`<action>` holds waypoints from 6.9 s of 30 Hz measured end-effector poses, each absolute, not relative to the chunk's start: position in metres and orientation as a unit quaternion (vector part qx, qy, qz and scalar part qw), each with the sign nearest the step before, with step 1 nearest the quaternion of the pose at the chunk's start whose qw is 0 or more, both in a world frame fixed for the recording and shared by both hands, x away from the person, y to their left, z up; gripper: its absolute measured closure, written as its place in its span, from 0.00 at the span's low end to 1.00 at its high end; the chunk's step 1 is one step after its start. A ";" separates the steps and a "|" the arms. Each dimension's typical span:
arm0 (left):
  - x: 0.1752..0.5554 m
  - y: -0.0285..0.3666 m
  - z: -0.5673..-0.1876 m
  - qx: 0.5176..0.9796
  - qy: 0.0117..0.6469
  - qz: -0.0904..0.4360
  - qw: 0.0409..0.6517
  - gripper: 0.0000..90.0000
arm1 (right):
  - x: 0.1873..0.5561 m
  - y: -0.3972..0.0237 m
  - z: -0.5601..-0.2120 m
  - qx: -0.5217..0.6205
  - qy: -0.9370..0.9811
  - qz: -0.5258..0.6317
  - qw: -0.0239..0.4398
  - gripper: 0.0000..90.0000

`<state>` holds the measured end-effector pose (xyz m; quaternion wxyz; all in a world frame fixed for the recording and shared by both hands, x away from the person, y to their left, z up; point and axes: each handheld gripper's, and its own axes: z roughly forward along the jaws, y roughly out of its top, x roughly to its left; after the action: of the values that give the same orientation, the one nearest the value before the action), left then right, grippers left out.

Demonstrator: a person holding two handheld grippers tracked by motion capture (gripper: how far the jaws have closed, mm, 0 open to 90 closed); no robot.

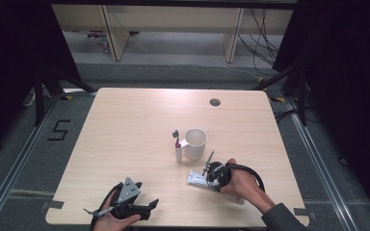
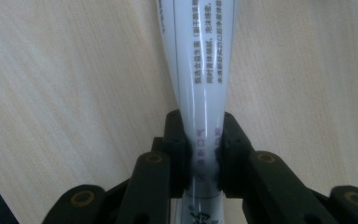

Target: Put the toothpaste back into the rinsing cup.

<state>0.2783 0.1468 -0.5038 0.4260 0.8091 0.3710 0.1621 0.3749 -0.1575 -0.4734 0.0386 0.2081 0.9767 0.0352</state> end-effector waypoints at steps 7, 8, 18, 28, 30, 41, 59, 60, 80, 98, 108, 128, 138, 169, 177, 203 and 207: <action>0.279 0.147 -0.504 0.809 0.371 0.162 0.426 0.20 | 0.372 -0.173 -0.457 0.233 0.968 0.086 0.040 0.86; 0.279 0.148 -0.503 0.815 0.368 0.162 0.417 0.20 | 0.372 -0.175 -0.454 0.227 0.968 0.097 0.045 0.86; 0.279 0.148 -0.504 0.808 0.374 0.162 0.425 0.20 | 0.368 -0.198 -0.429 0.245 0.946 0.199 0.067 0.86; 0.280 0.149 -0.504 0.812 0.372 0.166 0.418 0.20 | 0.370 -0.216 -0.406 0.249 0.921 0.287 0.086 0.86; 0.279 0.148 -0.505 0.805 0.378 0.163 0.427 0.20 | 0.371 -0.218 -0.403 0.257 0.912 0.309 0.087 0.86; 0.280 0.148 -0.505 0.809 0.375 0.161 0.424 0.20 | 0.387 -0.227 -0.381 0.287 0.862 0.406 0.100 0.86; 0.280 0.149 -0.504 0.812 0.371 0.159 0.421 0.20 | 0.430 -0.208 -0.367 0.307 0.791 0.511 0.139 0.86; 0.280 0.149 -0.504 0.812 0.371 0.159 0.421 0.20 | 0.433 -0.206 -0.367 0.305 0.788 0.517 0.137 0.86; 0.280 0.146 -0.506 0.811 0.371 0.154 0.425 0.20 | 0.465 -0.172 -0.377 0.320 0.754 0.554 0.147 0.86; 0.280 0.147 -0.507 0.818 0.366 0.154 0.417 0.20 | 0.482 -0.151 -0.398 0.325 0.739 0.572 0.144 0.86; 0.280 0.147 -0.507 0.819 0.364 0.152 0.416 0.20 | 0.480 -0.154 -0.415 0.327 0.738 0.571 0.149 0.86; 0.280 0.145 -0.508 0.816 0.368 0.154 0.418 0.20 | 0.475 -0.149 -0.449 0.329 0.740 0.571 0.133 0.85; 0.280 0.146 -0.508 0.822 0.361 0.153 0.414 0.20 | 0.471 -0.151 -0.456 0.320 0.751 0.561 0.137 0.85; 0.279 0.144 -0.507 0.821 0.359 0.153 0.416 0.20 | 0.454 -0.156 -0.461 0.300 0.794 0.503 0.162 0.78; 0.278 0.144 -0.507 0.822 0.357 0.153 0.416 0.20 | 0.449 -0.157 -0.462 0.300 0.805 0.482 0.172 0.73; 0.279 0.144 -0.507 0.822 0.358 0.156 0.414 0.20 | 0.437 -0.191 -0.441 0.319 0.765 0.534 0.163 0.65; 0.279 0.144 -0.507 0.822 0.358 0.154 0.416 0.20 | 0.435 -0.193 -0.439 0.324 0.764 0.533 0.166 0.62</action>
<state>0.2789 0.1439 -0.5071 0.4155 0.8219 0.3579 0.1537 0.4354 -0.1928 -0.4392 0.1656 0.3237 0.7640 0.5329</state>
